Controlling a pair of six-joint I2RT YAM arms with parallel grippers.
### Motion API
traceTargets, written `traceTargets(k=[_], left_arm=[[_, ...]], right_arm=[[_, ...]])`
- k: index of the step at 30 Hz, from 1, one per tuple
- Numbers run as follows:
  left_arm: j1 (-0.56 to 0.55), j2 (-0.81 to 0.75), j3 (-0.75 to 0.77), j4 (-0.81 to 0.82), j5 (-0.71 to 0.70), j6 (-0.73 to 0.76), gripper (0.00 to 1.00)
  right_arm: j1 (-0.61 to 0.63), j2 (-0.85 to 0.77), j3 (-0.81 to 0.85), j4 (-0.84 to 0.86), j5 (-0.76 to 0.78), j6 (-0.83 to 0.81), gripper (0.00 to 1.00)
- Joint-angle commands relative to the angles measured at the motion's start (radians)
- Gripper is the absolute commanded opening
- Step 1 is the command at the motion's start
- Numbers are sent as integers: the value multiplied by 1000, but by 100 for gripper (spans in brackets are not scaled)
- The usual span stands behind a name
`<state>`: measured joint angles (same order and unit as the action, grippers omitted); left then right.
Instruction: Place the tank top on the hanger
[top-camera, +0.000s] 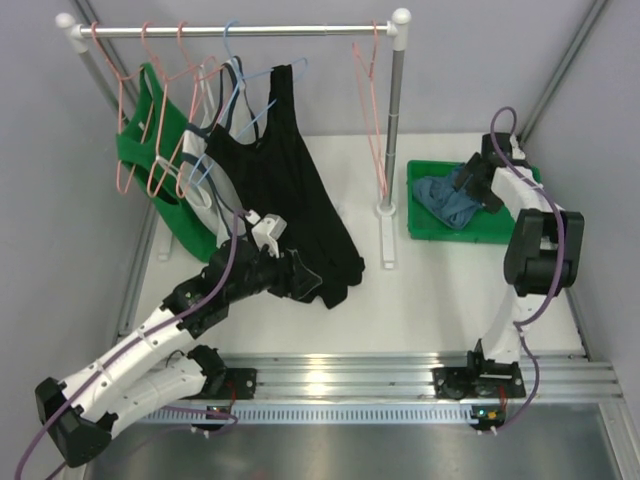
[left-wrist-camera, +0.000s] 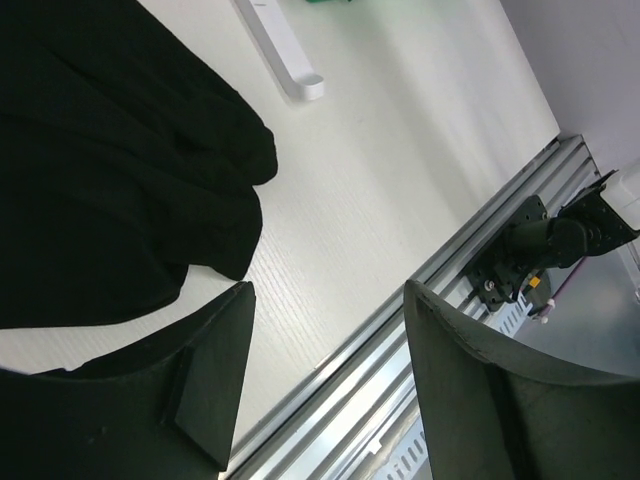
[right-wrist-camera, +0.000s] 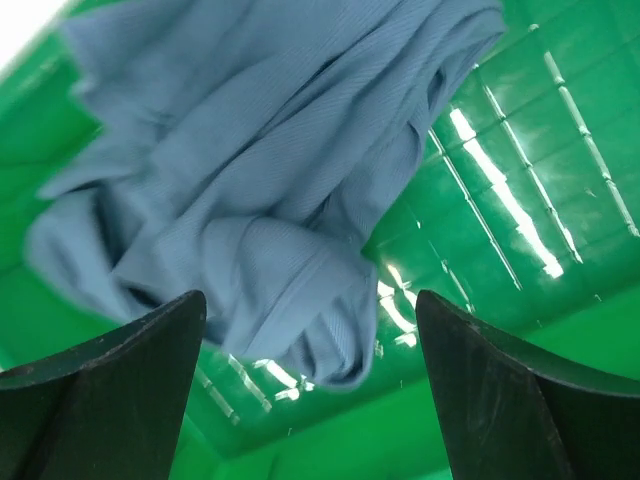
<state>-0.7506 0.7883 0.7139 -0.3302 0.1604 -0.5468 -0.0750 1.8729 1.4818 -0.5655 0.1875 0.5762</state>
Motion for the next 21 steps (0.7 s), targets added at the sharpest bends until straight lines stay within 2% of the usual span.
traceTargets(k=[1, 6, 9, 12, 13, 16, 17, 19, 21], left_arm=[[-4, -4, 41, 2, 25, 15, 66], [-3, 0, 62, -30, 19, 28, 66], [-3, 6, 68, -41, 16, 38, 66], [-4, 8, 68, -44, 13, 41, 66], [-3, 8, 67, -43, 11, 41, 66], [-3, 12, 67, -43, 8, 41, 66], [-3, 14, 67, -41, 10, 41, 66], [-3, 17, 68, -40, 13, 45, 66], [-4, 22, 70, -33, 8, 48, 66]], right_arm=[[-9, 69, 71, 4, 13, -21, 85], [-9, 123, 54, 33, -19, -21, 84], [-9, 131, 34, 59, -28, -26, 78], [-9, 131, 23, 75, -31, -42, 63], [-9, 131, 21, 78, -36, -47, 54], [-9, 132, 34, 82, -51, -65, 37], [-9, 132, 35, 82, -71, -68, 23], [-9, 115, 34, 85, -91, -70, 8], [-9, 85, 34, 81, -91, -78, 3]])
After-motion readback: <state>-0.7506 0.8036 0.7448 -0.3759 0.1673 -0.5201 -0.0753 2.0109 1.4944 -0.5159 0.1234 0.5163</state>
